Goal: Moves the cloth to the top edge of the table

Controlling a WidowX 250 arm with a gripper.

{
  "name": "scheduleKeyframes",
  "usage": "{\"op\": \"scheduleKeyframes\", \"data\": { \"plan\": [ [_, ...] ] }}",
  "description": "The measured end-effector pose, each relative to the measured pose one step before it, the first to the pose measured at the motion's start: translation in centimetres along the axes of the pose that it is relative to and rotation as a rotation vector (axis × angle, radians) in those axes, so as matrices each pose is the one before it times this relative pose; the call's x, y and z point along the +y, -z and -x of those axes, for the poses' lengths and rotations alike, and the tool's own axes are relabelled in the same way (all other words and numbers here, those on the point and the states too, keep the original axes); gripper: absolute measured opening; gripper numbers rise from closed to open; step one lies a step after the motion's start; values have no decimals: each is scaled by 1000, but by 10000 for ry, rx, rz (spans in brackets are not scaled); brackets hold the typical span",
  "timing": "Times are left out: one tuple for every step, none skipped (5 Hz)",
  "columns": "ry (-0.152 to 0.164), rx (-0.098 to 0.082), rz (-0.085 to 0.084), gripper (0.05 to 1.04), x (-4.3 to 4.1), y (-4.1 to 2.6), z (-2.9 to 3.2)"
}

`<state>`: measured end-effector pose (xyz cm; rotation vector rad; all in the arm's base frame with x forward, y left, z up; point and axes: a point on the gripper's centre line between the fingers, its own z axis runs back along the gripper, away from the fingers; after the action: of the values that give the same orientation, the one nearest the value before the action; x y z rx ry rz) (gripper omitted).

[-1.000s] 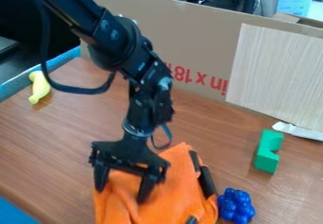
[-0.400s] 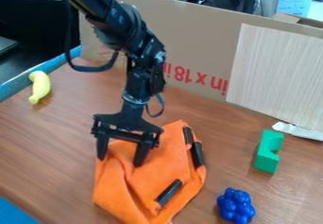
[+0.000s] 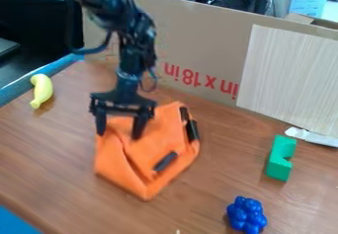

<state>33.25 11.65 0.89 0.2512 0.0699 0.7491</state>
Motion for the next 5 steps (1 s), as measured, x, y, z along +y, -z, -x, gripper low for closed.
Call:
{"op": "scheduleKeyframes", "data": {
  "plan": [
    [-506, -284, 141, 1001, 613, -1076, -2267],
    [-63, 40, 90, 1001, 161, -107, -182],
    [-177, -327, 622, 1002, 195, -3104, -61],
    [-717, 159, 248, 1001, 1271, -2714, 352],
    [16, -427, 816, 1001, 1807, -3540, 1098]
  ]
}}
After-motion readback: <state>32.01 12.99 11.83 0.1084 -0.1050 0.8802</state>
